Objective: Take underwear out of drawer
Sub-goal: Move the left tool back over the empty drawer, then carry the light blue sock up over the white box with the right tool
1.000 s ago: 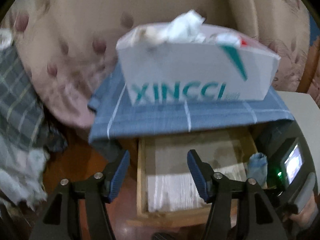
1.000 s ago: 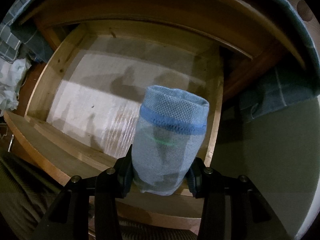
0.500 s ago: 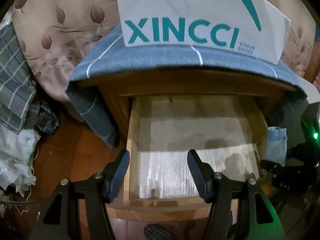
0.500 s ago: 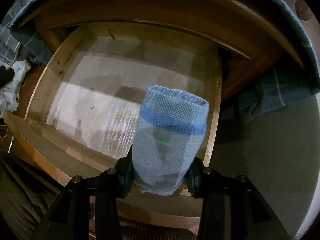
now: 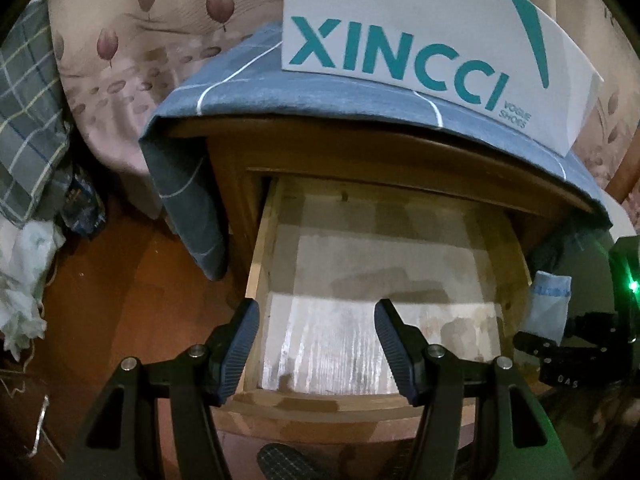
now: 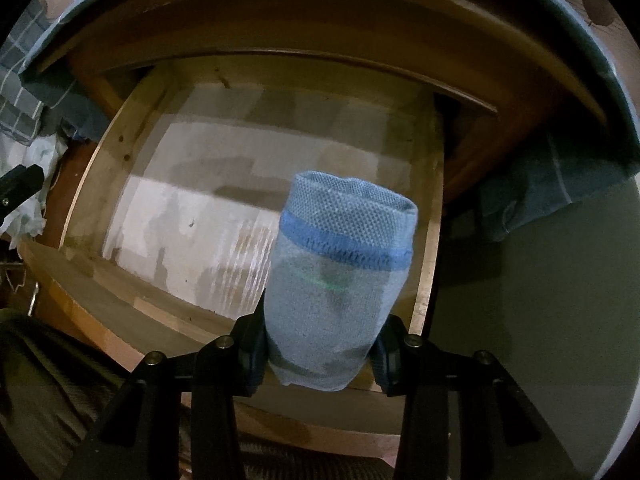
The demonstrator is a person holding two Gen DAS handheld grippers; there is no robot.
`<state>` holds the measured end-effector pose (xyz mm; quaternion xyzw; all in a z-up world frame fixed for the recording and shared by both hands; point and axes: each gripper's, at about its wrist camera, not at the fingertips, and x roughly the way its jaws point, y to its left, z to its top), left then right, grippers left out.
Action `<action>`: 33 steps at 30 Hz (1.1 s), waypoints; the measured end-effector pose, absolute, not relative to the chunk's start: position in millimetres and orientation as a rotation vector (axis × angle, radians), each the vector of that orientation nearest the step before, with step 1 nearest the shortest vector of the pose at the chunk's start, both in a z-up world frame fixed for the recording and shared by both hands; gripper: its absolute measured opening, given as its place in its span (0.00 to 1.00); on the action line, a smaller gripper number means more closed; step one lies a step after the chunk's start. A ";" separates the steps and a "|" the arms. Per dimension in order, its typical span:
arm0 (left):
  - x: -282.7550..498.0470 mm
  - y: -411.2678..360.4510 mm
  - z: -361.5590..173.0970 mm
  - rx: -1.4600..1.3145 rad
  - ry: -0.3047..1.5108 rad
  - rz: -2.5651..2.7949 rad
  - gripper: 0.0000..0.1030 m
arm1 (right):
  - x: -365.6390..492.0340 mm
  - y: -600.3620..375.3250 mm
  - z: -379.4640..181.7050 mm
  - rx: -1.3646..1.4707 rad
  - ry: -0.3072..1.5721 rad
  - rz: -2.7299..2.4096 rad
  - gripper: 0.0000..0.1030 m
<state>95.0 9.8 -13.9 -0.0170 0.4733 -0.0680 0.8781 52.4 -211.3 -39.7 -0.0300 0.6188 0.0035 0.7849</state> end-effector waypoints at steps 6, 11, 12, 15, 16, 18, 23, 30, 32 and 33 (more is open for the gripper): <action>97.4 11.1 -17.5 -0.042 1.004 -0.129 0.60 | 53.6 -204.0 -39.1 -0.102 1.337 -0.006 0.37; 96.5 9.7 -17.8 -0.035 1.006 -0.122 0.60 | 53.3 -203.7 -38.3 -0.102 1.333 -0.010 0.37; 96.4 9.0 -17.9 -0.031 1.006 -0.122 0.60 | 53.4 -203.8 -38.9 -0.105 1.333 -0.009 0.37; 96.1 5.9 -18.1 -0.015 1.006 -0.120 0.60 | 52.3 -204.0 -38.2 -0.112 1.327 -0.013 0.37; 95.8 4.8 -18.2 -0.009 1.005 -0.123 0.60 | 52.2 -204.1 -37.7 -0.112 1.324 -0.013 0.37; 95.3 3.3 -18.7 0.003 1.004 -0.121 0.60 | 51.6 -204.4 -35.4 -0.112 1.312 -0.015 0.37; 94.7 3.6 -18.7 0.007 0.993 -0.131 0.60 | 49.9 -202.3 -25.7 -0.125 1.277 -0.024 0.37; 95.1 8.9 -18.4 -0.013 0.991 -0.132 0.60 | 51.4 -197.7 3.5 -0.075 1.247 -0.003 0.37; 94.8 9.3 -18.0 -0.014 0.988 -0.132 0.60 | 50.7 -196.9 18.0 -0.054 1.238 0.016 0.37; 94.9 9.2 -17.9 -0.015 0.988 -0.133 0.60 | 50.6 -196.0 26.6 -0.052 1.230 0.023 0.37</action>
